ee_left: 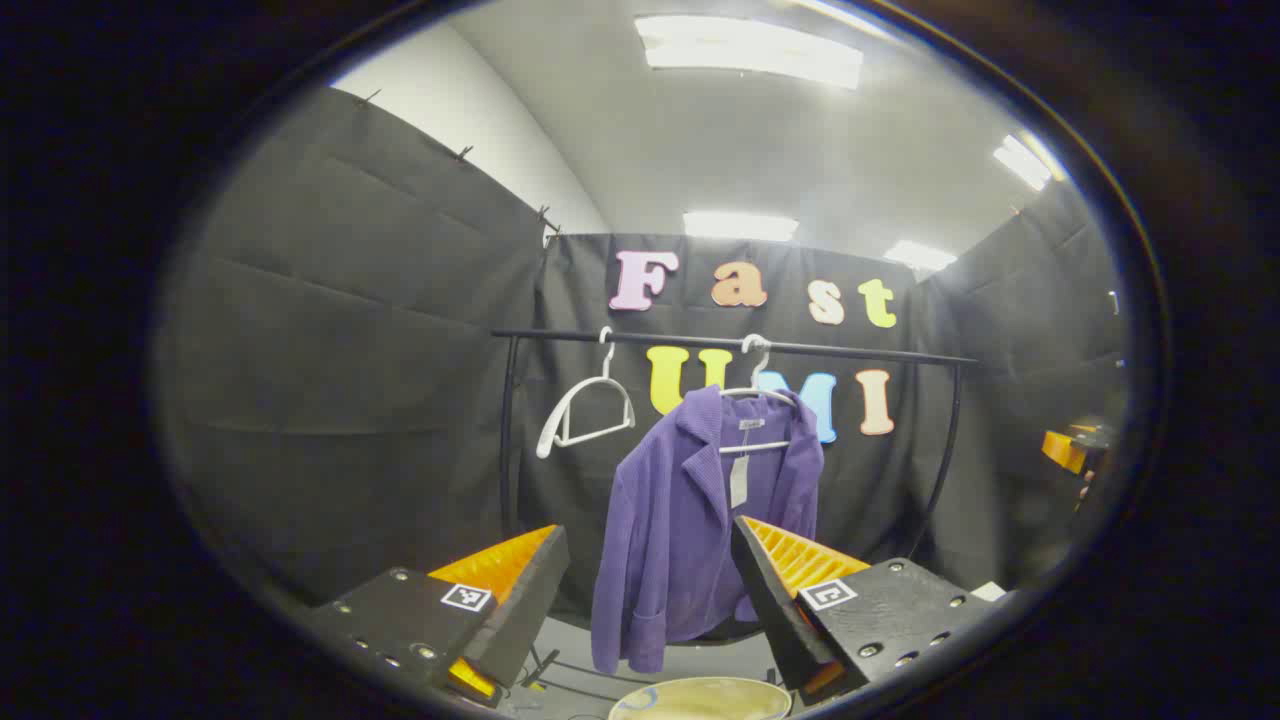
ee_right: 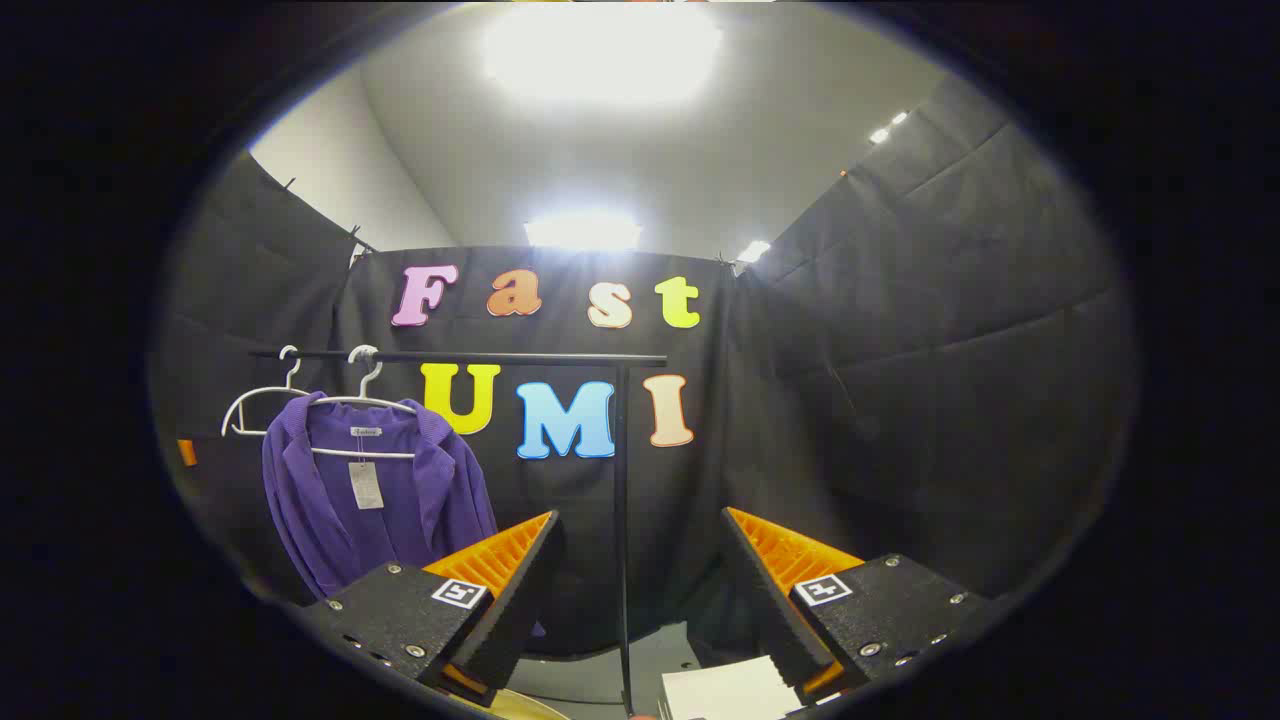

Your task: Grasp the clothes on the hanger with both hands and then place them into the laundry hamper below.

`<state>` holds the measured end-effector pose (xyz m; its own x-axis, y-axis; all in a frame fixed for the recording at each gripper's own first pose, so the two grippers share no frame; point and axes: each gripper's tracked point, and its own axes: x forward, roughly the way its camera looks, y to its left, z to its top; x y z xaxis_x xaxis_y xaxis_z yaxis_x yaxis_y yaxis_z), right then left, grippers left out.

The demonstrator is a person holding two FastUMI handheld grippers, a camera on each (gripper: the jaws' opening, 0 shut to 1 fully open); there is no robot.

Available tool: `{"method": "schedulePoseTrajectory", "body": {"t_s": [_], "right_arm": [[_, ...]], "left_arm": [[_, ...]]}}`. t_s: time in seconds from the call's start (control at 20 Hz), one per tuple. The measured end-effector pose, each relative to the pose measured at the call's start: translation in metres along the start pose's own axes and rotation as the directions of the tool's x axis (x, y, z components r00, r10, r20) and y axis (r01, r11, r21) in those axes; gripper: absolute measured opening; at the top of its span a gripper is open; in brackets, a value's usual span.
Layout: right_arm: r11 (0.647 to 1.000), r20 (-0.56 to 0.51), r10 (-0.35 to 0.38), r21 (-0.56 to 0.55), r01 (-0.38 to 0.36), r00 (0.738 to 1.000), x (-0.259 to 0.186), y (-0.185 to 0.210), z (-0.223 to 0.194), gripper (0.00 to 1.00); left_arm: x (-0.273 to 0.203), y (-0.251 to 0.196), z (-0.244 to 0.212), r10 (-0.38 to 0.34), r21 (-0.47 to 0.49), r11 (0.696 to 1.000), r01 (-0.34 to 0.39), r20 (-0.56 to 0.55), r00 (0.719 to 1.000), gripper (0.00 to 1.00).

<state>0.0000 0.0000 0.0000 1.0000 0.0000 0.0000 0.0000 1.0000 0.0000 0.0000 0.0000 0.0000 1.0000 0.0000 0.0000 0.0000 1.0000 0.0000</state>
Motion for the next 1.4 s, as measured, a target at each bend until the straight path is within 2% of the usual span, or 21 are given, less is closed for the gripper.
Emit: {"method": "schedulePoseTrajectory", "body": {"t_s": [0.15,0.2,0.35,0.4,0.55,0.6,0.95,1.1,1.15,1.2,1.35,1.4], "right_arm": [[1.0,-0.027,0.022,0.001,-0.022,0.999,-0.002,0.01,-0.005,0.96],[0.999,-0.028,0.032,-0.002,-0.032,0.999,-0.003,0.013,-0.004,0.95],[0.998,-0.036,0.053,-0.021,-0.054,0.998,-0.002,0.02,-0.004,0.96],[0.998,-0.041,0.061,-0.025,-0.062,0.997,-0.003,0.024,-0.005,0.96],[0.996,-0.049,0.081,-0.035,-0.083,0.996,-0.001,0.038,-0.005,0.96],[0.995,-0.051,0.088,-0.039,-0.091,0.995,-0.002,0.042,-0.005,0.96],[0.99,-0.076,0.128,-0.051,-0.132,0.989,0.003,0.073,-0.011,0.96],[0.986,-0.094,0.162,-0.028,-0.166,0.982,0.009,0.1,-0.011,0.96],[0.983,-0.097,0.181,-0.015,-0.183,0.979,0.014,0.111,-0.009,0.96],[0.979,-0.096,0.203,-0.002,-0.204,0.974,0.019,0.125,-0.004,0.96],[0.966,-0.077,0.258,0.02,-0.257,0.963,0.036,0.16,0.012,0.96],[0.962,-0.07,0.274,0.02,-0.273,0.959,0.042,0.171,0.017,0.96]], "left_arm": [[0.001,0.0,-0.007,0.003,-0.012,1.0,-0.003,-0.022,1.0,0.99],[0.001,0.0,-0.008,0.004,-0.014,1.0,-0.004,-0.022,1.0,0.95],[-0.001,0.001,-0.006,0.005,-0.005,1.0,-0.005,-0.01,1.0,0.95],[0.0,0.002,-0.007,0.006,0.004,1.0,-0.006,-0.008,1.0,0.99],[-0.002,0.004,-0.01,0.001,0.029,1.0,-0.001,-0.009,1.0,0.99],[-0.004,0.005,-0.011,-0.002,0.033,0.999,0.003,-0.009,1.0,0.95],[0.005,0.013,-0.023,-0.004,0.04,0.999,0.005,-0.031,1.0,0.95],[0.008,0.018,-0.023,-0.001,0.021,1.0,0.002,-0.032,0.999,0.95],[0.011,0.019,-0.022,-0.001,0.01,1.0,0.001,-0.036,0.999,0.9],[0.013,0.018,-0.024,0.001,-0.002,1.0,-0.001,-0.054,0.999,0.99],[0.024,0.012,-0.023,0.007,-0.042,0.999,-0.01,-0.087,0.996,0.99],[0.024,0.007,-0.018,0.002,-0.065,0.998,-0.007,-0.084,0.996,0.95]]}}
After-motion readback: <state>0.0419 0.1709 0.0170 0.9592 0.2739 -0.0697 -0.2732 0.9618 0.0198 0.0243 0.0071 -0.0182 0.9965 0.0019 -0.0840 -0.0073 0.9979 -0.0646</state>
